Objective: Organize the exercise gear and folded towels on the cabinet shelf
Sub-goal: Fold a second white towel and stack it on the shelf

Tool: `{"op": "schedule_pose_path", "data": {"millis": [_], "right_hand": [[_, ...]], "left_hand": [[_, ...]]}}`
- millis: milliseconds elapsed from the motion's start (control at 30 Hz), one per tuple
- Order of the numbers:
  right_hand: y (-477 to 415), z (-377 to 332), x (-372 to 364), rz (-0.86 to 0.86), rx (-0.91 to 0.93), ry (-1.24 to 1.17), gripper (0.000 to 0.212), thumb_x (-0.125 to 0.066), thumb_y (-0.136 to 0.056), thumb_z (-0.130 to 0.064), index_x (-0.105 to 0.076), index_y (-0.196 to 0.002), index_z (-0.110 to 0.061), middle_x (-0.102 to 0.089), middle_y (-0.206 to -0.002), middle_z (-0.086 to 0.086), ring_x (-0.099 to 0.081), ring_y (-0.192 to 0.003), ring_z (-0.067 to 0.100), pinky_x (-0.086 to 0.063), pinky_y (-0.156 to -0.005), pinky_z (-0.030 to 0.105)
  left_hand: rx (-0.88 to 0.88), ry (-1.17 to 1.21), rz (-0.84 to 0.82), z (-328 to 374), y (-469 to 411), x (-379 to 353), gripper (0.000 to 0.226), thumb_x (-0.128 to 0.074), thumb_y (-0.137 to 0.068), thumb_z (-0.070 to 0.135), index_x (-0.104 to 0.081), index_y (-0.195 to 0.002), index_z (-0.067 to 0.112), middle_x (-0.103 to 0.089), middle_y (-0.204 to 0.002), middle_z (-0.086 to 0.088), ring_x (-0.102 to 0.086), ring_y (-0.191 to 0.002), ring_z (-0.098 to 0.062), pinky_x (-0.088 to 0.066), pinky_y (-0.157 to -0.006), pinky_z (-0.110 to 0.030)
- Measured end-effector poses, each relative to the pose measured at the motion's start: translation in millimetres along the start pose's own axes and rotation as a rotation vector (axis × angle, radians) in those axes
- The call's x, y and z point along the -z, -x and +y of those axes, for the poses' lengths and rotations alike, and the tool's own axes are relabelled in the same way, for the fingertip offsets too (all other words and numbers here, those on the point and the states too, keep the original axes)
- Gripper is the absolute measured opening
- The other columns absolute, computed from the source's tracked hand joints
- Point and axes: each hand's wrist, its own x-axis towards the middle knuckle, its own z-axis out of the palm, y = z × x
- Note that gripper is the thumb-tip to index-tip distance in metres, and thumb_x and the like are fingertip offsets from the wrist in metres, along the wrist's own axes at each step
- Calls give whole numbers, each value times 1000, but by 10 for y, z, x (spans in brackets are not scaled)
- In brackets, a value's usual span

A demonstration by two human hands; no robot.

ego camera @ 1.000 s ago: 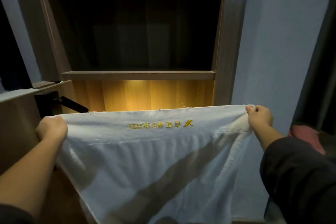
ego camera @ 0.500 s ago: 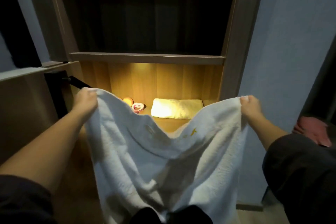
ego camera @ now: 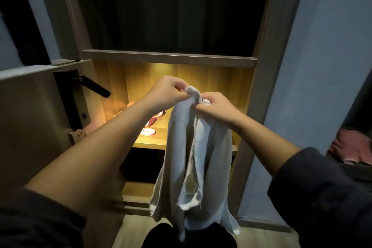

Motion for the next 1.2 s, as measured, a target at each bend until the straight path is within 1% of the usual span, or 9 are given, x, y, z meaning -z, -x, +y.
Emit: {"op": "schedule_pose_path", "data": {"millis": [133,267,367,500,633,833,967,1133,1200], "right_hand": [[12,39,-60,13,8,-20,10,-57,-96,-23,-66,-92,-22,-64,-88,-3,-62,-90,22,-53,-80,42],[-27,43,-75,11,11,-60,17,-56,-98,-25,-68,-93,-14,-63,-84,1,-58,-84,22,-51,-80,47],[-75,54,-118,59,16,-69,28,-52,-100,-28,-66,-89,-7,-61,-80,7,-55,-77,23,-48,-72,42],[-163,157,-117,146,-28,-34,34,-49,-101,-31,-66,-91,-3,-64,-89,20,-55,-78,29,-45,-71,39],[-263,364,-19,220,-103,62,34,-49,-100,-33,-67,-90,-7,-67,-89,17,-61,-83,31,-50,-73,43],[-276,818,7,307,-335,114,31,-41,-102,-24,-66,-98,-6,-65,-96,14,-61,-93,29,-54,-85,40],[-206,1097,36,413,-461,25,26,-40,-104,-25,-62,-98,-12,-59,-93,9,-55,-87,23,-42,-62,21],[-211,1293,56,465,-560,-28,27,-43,-104,-30,-64,-112,-13,-59,-101,8,-54,-88,19,-44,-75,26],[-254,1302,33,478,-569,-47,27,-44,-104,-29,-64,-114,-14,-59,-101,7,-54,-87,18,-44,-75,26]], "left_hand": [[-14,51,39,-137,31,-63,16,-72,-85,20,-71,-81,35,-67,-81,12,-59,-80,-3,-49,-65,-22],[-43,129,90,-247,33,-83,7,-75,-83,20,-71,-86,25,-66,-81,11,-60,-74,3,-55,-69,-24],[-11,222,136,-362,104,-153,13,-75,-82,26,-64,-90,25,-66,-87,9,-62,-80,-1,-55,-71,-20],[93,362,37,-683,451,-424,29,-68,-71,41,-62,-95,27,-71,-93,2,-67,-86,-16,-53,-75,-30],[201,223,-85,-1172,864,-811,33,-62,-66,36,-62,-97,24,-67,-92,4,-63,-87,-15,-48,-71,-25],[409,-156,-219,-1841,1379,-1101,21,-68,-74,22,-53,-89,21,-61,-89,-1,-60,-84,-21,-54,-77,-39],[588,-356,-312,-2267,1780,-1054,11,-60,-84,22,-54,-93,22,-63,-98,-2,-61,-89,-24,-54,-77,-38],[669,-311,-361,-2571,2144,-987,3,-54,-88,17,-56,-86,16,-66,-93,-10,-60,-88,-28,-46,-73,-35],[661,-199,-371,-2551,2186,-1024,14,-49,-92,13,-63,-89,11,-67,-92,-12,-59,-87,-26,-45,-74,-34]]}}
